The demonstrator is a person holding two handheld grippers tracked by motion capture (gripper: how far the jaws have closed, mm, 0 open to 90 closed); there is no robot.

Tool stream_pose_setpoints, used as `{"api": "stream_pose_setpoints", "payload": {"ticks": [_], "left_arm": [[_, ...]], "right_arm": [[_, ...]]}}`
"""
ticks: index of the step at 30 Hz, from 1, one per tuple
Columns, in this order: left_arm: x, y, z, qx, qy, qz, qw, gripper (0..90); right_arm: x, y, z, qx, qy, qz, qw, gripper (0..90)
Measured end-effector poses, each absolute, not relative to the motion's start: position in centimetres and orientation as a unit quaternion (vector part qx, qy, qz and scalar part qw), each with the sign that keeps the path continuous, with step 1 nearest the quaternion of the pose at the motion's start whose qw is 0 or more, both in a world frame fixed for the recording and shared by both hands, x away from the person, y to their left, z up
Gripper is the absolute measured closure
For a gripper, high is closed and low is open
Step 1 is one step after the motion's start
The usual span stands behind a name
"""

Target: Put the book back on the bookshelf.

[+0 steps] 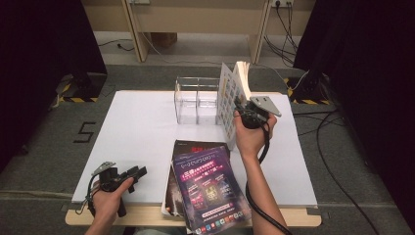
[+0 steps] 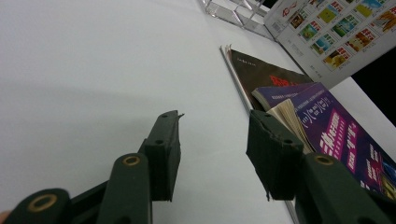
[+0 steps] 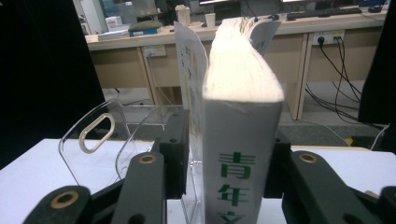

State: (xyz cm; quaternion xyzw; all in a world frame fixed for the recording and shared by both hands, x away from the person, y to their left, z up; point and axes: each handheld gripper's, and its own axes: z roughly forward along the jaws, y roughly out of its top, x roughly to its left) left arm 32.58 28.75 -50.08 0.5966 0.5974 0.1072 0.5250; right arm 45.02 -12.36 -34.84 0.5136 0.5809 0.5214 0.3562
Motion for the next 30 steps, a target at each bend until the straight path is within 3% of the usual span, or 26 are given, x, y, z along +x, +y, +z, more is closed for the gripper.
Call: {"api": "stream_pose_setpoints", "payload": {"ticks": [9, 30], "left_arm": [[32.6, 28.8, -50.2, 0.598, 0.598, 0.105, 0.523, 53.6], [32.8, 29.3, -50.2, 0.592, 0.601, 0.104, 0.526, 53.7]], "right_arm": [[46.7, -12.3, -34.3, 0.534, 0.588, 0.5, 0.345, 73.2], [49.6, -10.7, -31.5, 0.532, 0.595, 0.491, 0.351, 74.7]]}}
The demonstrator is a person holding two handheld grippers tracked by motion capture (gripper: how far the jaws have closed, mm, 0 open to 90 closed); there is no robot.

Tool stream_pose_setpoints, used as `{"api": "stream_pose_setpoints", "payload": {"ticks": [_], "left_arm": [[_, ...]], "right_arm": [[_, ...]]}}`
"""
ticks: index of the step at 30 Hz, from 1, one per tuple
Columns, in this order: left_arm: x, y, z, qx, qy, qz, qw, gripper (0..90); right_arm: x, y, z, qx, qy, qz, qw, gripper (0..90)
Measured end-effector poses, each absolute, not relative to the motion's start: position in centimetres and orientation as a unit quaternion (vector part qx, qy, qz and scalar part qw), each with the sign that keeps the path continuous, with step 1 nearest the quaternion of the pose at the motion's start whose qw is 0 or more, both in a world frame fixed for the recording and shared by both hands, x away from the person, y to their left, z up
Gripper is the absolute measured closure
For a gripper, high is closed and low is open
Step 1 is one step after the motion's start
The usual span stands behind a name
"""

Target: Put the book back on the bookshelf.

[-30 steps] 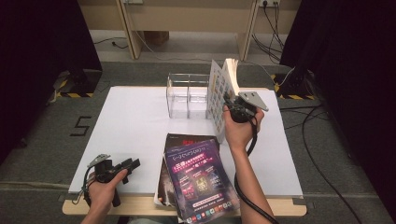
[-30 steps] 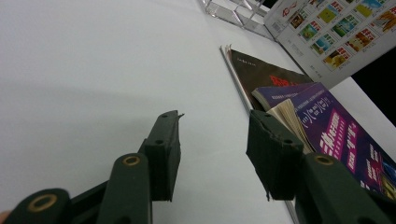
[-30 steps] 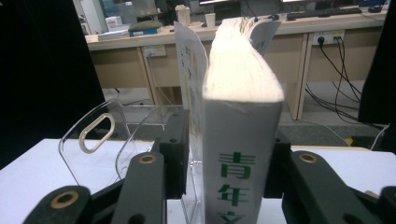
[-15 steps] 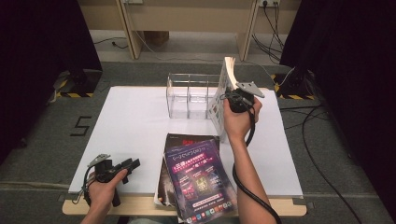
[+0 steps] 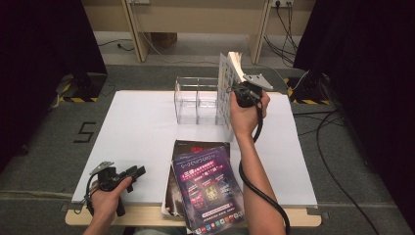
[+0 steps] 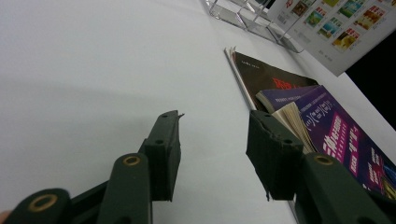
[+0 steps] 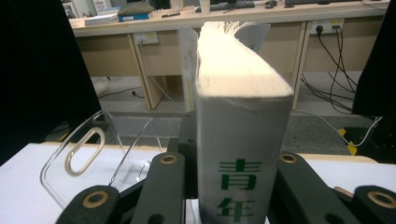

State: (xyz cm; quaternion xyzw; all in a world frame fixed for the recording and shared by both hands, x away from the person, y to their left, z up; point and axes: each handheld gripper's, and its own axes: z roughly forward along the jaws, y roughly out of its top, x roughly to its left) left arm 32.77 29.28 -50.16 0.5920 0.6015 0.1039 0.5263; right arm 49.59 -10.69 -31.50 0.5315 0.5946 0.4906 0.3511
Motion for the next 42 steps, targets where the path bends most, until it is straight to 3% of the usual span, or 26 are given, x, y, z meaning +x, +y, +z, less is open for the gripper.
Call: {"api": "stream_pose_setpoints", "payload": {"ticks": [14, 31, 42], "left_arm": [[32.8, 29.2, -50.2, 0.592, 0.602, 0.102, 0.526, 53.8], [32.8, 29.4, -50.2, 0.591, 0.602, 0.102, 0.527, 53.9], [32.8, 29.3, -50.3, 0.594, 0.601, 0.101, 0.526, 54.0]], "right_arm": [[52.1, -10.7, -30.4, 0.534, 0.577, 0.501, 0.362, 74.7], [54.2, -10.1, -32.2, 0.542, 0.571, 0.492, 0.37, 74.6], [52.9, -10.8, -33.8, 0.537, 0.572, 0.488, 0.382, 73.6]]}}
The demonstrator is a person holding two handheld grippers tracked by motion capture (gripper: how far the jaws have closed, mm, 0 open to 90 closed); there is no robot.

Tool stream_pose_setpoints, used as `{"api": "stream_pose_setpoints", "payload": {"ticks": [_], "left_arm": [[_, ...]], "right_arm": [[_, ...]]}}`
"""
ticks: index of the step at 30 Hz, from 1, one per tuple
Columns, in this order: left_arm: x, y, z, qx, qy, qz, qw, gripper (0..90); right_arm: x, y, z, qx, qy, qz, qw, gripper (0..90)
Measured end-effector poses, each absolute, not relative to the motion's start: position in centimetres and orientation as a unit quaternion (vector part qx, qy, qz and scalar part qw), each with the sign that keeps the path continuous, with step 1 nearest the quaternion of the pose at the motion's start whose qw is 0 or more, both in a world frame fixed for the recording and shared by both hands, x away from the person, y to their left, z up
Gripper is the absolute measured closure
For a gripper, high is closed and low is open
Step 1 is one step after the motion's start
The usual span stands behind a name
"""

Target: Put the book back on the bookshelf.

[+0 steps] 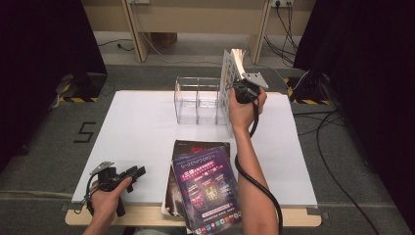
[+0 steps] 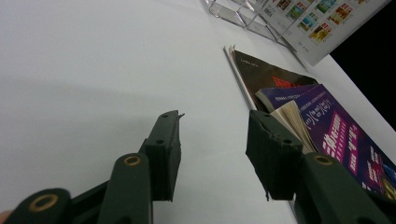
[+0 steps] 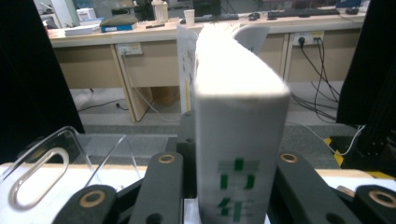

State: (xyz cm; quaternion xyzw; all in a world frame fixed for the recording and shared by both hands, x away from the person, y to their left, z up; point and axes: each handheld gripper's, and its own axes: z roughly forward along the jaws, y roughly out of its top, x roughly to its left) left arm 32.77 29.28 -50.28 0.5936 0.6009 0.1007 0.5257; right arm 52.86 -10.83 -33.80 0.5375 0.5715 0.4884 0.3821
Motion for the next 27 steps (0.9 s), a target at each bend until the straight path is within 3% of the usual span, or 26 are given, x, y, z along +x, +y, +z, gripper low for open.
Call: {"api": "stream_pose_setpoints", "payload": {"ticks": [15, 27], "left_arm": [[32.7, 29.0, -50.3, 0.597, 0.598, 0.1, 0.525, 54.0], [32.8, 29.1, -50.4, 0.598, 0.598, 0.101, 0.524, 54.2]], "right_arm": [[52.1, -11.9, -32.5, 0.548, 0.592, 0.476, 0.35, 66.1], [53.6, -11.6, -32.4, 0.561, 0.595, 0.454, 0.353, 74.3]]}}
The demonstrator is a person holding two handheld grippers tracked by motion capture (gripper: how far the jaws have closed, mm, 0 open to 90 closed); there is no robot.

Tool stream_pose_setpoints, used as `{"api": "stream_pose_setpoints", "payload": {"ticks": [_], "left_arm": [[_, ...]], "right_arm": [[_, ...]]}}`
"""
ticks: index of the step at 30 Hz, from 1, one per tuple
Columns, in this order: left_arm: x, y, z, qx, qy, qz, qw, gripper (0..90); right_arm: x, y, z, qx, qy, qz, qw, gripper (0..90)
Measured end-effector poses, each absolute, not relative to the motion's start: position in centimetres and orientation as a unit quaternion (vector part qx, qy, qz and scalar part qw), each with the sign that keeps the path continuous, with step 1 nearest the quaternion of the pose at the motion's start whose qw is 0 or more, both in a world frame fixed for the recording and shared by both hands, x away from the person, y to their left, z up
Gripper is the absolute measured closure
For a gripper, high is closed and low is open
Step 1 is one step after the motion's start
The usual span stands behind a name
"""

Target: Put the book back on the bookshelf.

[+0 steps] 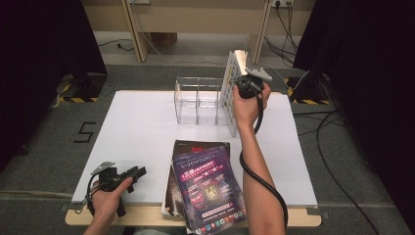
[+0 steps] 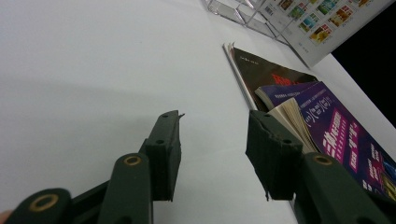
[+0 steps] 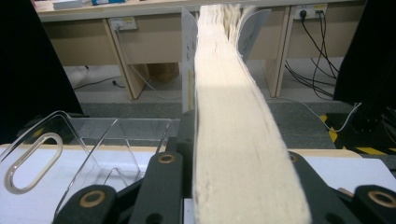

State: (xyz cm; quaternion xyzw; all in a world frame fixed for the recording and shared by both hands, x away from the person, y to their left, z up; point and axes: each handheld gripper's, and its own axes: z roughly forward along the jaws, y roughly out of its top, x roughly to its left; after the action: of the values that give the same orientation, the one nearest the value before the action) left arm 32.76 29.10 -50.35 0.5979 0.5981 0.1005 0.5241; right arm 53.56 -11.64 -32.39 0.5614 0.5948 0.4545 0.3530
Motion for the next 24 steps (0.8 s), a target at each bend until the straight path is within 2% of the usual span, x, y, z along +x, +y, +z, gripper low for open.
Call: {"api": "stream_pose_setpoints", "payload": {"ticks": [16, 24], "left_arm": [[32.9, 29.2, -50.4, 0.596, 0.6, 0.099, 0.524, 54.4], [32.7, 29.2, -50.3, 0.596, 0.598, 0.101, 0.526, 54.4]], "right_arm": [[54.5, -11.2, -32.4, 0.556, 0.575, 0.479, 0.362, 74.6], [53.8, -11.3, -33.3, 0.55, 0.575, 0.466, 0.388, 73.9]]}}
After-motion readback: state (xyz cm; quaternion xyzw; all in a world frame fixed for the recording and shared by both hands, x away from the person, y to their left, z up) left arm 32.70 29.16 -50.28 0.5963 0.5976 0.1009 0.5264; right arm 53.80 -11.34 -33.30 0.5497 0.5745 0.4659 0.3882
